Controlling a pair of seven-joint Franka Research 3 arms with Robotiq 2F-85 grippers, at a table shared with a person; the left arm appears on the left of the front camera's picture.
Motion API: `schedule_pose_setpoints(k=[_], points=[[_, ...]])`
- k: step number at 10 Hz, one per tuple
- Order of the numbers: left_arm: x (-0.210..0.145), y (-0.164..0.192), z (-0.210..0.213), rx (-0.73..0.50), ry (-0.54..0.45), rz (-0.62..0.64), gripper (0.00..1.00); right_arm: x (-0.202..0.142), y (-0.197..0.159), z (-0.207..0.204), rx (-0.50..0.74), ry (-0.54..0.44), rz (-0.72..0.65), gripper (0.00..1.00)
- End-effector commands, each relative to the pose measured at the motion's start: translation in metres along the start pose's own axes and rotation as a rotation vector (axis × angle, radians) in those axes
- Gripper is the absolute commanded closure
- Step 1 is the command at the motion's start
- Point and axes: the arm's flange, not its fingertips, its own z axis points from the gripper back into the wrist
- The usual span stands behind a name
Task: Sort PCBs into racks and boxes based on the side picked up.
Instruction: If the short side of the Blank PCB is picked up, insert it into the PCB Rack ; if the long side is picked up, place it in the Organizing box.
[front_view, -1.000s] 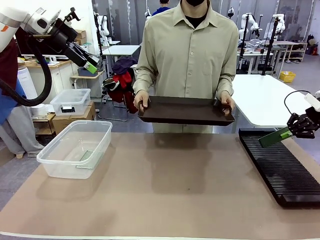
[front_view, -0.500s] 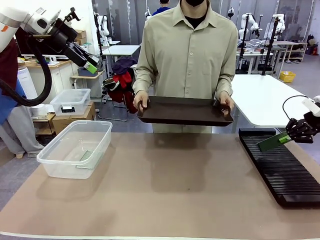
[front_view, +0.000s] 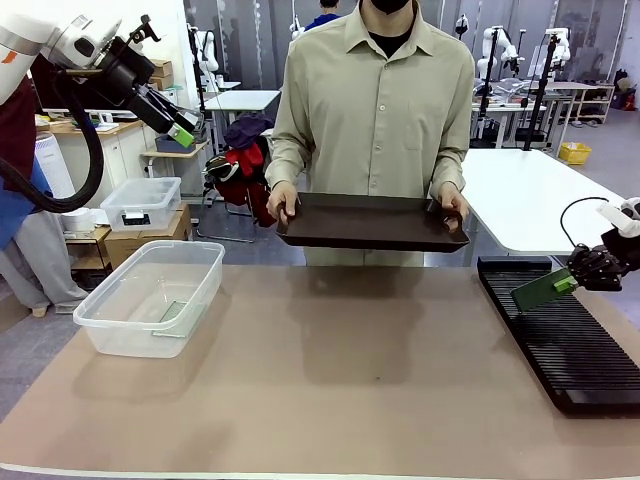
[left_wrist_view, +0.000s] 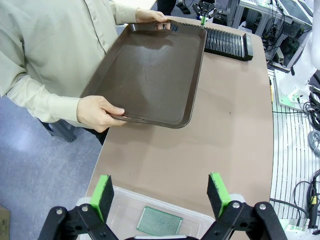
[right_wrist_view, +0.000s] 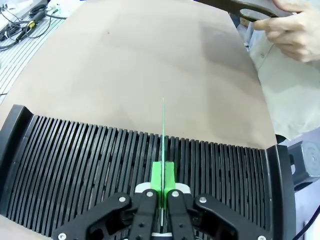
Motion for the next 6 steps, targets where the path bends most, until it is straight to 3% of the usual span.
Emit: schedule_pose_setpoints(k=[1, 6], points=[[-0.001, -0.001, -0.001, 0.001, 0.002, 0.001, 0.00, -0.001, -0.007, -0.002, 0.009, -0.018, -0.047, 0.98], [-0.001, -0.001, -0.001, 0.001, 0.002, 0.001, 0.00, -0.015, -0.014, 0.003, 0.014, -0.091, -0.113, 0.98]])
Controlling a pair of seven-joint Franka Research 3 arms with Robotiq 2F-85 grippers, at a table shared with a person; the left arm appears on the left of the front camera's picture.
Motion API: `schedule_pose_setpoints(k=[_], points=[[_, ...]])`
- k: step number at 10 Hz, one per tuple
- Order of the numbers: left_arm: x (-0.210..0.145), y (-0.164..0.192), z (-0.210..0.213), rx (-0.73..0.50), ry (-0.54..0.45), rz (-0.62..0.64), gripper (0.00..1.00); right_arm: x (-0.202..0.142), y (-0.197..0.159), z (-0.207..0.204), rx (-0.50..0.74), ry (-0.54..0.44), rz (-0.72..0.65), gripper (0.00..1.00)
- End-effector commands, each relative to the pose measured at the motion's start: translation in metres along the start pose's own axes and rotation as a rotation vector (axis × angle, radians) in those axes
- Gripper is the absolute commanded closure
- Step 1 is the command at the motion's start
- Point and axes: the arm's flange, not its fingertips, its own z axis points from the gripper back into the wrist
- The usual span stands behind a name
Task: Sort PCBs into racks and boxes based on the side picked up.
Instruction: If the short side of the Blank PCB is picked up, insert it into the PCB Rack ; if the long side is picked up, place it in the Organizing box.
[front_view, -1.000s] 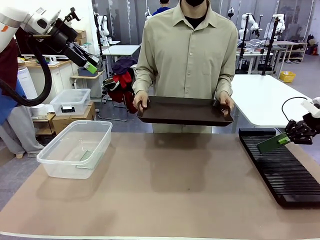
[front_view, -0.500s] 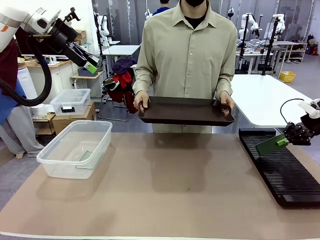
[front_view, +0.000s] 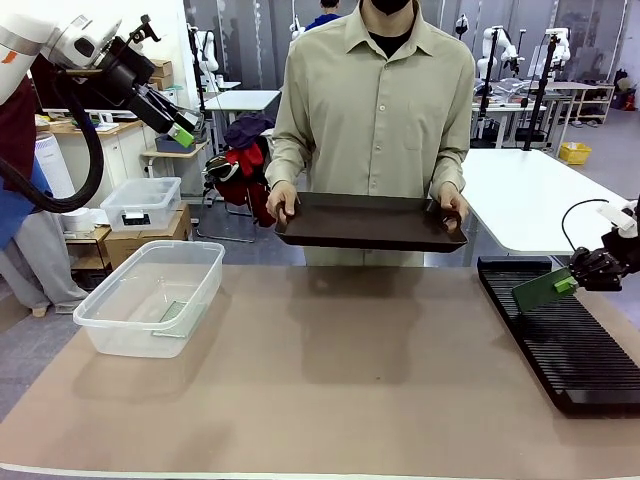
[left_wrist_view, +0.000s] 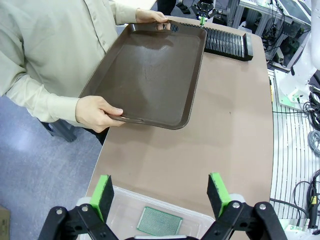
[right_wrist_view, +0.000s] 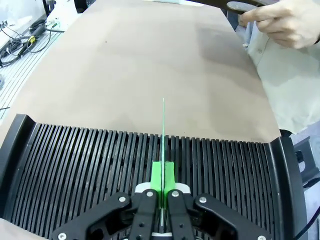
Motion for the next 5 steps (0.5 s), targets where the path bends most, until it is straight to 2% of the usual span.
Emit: schedule_pose_setpoints(k=[1, 5], points=[[-0.0008, -0.0007, -0.0009, 0.001, 0.002, 0.001, 0.00, -0.0004, -0.0095, 0.0034, -0.002, -0.038, -0.041, 0.98], [-0.0008, -0.0007, -0.0009, 0.001, 0.002, 0.001, 0.00, -0.0078, -0.0146, 0.0031, 0.040, -0.066, -0.092, 0.98]])
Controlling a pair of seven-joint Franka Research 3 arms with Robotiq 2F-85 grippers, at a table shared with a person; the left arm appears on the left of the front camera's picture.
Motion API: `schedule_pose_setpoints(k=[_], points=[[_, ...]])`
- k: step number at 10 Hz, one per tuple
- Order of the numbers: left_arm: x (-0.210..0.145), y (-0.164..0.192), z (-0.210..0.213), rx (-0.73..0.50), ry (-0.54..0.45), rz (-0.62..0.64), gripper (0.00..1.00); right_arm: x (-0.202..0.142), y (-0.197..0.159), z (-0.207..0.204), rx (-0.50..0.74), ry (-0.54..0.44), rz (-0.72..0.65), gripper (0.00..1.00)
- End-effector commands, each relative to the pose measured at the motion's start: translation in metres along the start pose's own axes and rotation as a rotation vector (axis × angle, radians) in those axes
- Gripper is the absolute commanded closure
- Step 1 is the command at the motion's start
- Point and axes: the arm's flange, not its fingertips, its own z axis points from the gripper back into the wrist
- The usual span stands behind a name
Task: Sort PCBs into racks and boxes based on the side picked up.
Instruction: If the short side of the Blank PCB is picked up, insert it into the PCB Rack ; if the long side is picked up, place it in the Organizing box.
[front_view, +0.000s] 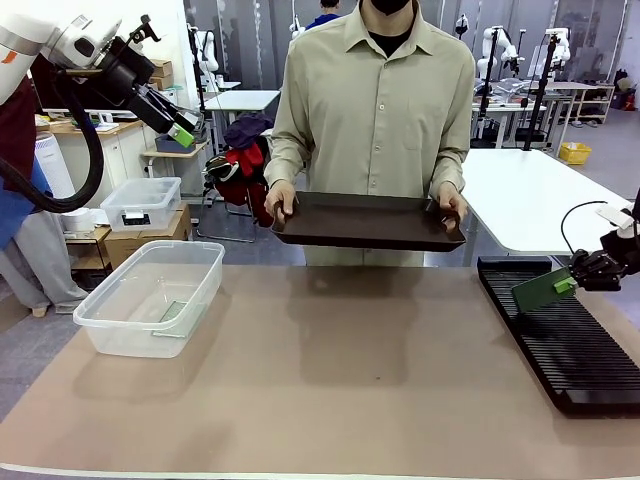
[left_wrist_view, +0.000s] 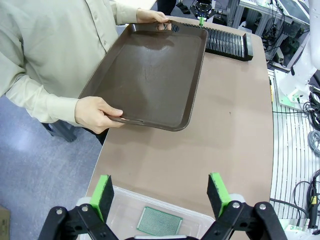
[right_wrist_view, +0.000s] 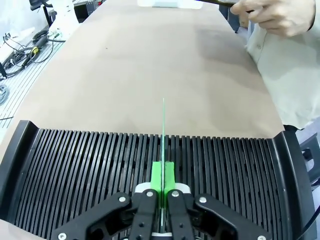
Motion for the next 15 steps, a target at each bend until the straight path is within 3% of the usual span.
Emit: schedule_pose_setpoints(k=[1, 8, 9, 10, 11, 12, 13, 14, 15], points=[[-0.001, -0.001, -0.001, 0.001, 0.002, 0.001, 0.00, 0.002, -0.007, 0.004, 0.016, -0.026, -0.048, 0.98], [-0.001, -0.001, -0.001, 0.001, 0.002, 0.001, 0.00, -0.009, -0.010, -0.002, 0.038, 0.094, -0.120, 0.95], [-0.001, -0.001, -0.001, 0.001, 0.002, 0.001, 0.00, -0.009, -0.010, -0.003, 0.044, 0.105, -0.117, 0.79], [-0.001, -0.001, -0.001, 0.001, 0.002, 0.001, 0.00, -0.008, -0.010, -0.002, 0.045, 0.109, -0.112, 0.76], [-0.001, -0.001, -0.001, 0.001, 0.002, 0.001, 0.00, -0.008, -0.010, -0.002, 0.048, 0.113, -0.106, 0.59], [-0.001, -0.001, -0.001, 0.001, 0.002, 0.001, 0.00, -0.007, -0.009, -0.003, 0.051, 0.115, -0.101, 0.57], [-0.001, -0.001, -0.001, 0.001, 0.002, 0.001, 0.00, -0.007, -0.009, -0.003, 0.051, 0.115, -0.100, 0.40], [-0.001, -0.001, -0.001, 0.001, 0.002, 0.001, 0.00, -0.006, -0.009, -0.003, 0.052, 0.114, -0.096, 0.37], [-0.001, -0.001, -0.001, 0.001, 0.002, 0.001, 0.00, -0.006, -0.009, -0.003, 0.053, 0.116, -0.093, 0.21]])
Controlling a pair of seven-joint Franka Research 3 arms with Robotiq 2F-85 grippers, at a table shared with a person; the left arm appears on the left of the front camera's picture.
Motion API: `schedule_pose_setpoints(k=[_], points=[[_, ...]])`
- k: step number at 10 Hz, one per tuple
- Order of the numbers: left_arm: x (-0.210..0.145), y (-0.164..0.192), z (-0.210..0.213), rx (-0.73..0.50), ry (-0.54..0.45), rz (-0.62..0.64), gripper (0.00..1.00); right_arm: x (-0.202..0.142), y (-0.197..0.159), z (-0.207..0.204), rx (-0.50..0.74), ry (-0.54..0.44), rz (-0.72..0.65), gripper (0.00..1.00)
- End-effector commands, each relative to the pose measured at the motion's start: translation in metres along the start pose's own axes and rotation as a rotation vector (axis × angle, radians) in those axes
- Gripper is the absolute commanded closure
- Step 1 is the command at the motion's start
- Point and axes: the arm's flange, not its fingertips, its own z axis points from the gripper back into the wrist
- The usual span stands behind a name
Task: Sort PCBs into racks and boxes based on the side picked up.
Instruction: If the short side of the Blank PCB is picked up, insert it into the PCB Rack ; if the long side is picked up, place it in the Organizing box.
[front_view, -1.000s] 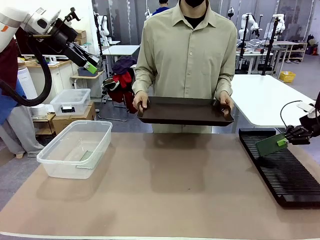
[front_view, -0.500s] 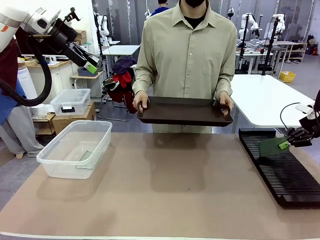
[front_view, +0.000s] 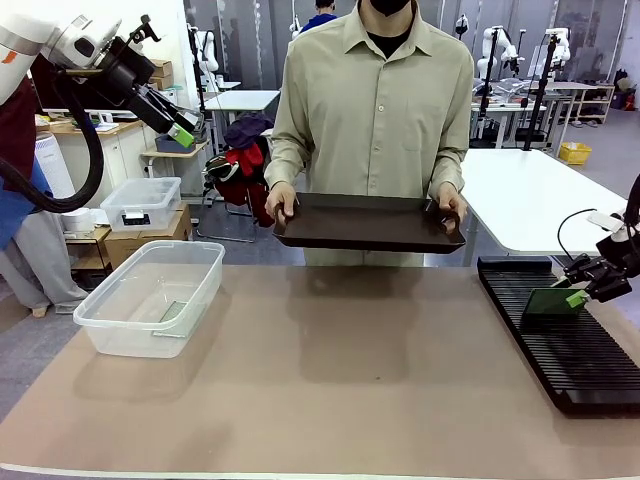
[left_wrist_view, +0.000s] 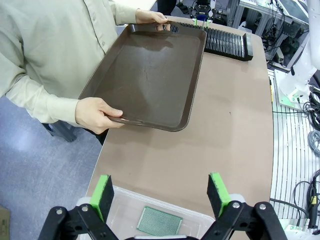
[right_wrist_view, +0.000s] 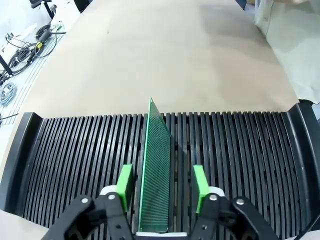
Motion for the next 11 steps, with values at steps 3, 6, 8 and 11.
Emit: schedule_pose_setpoints(k=[3, 6, 8, 11], points=[[-0.001, -0.001, -0.001, 0.001, 0.002, 0.001, 0.00, 0.010, 0.000, 0.006, -0.008, 0.013, 0.014, 0.00], [-0.001, -0.001, -0.001, 0.001, 0.002, 0.001, 0.00, 0.028, 0.011, 0.021, -0.026, 0.020, 0.046, 0.00], [-0.001, -0.001, -0.001, 0.001, 0.002, 0.001, 0.00, 0.041, 0.017, 0.029, -0.033, 0.035, 0.049, 0.00], [-0.001, -0.001, -0.001, 0.001, 0.002, 0.001, 0.00, 0.054, 0.025, 0.040, -0.075, 0.064, 0.046, 0.00]])
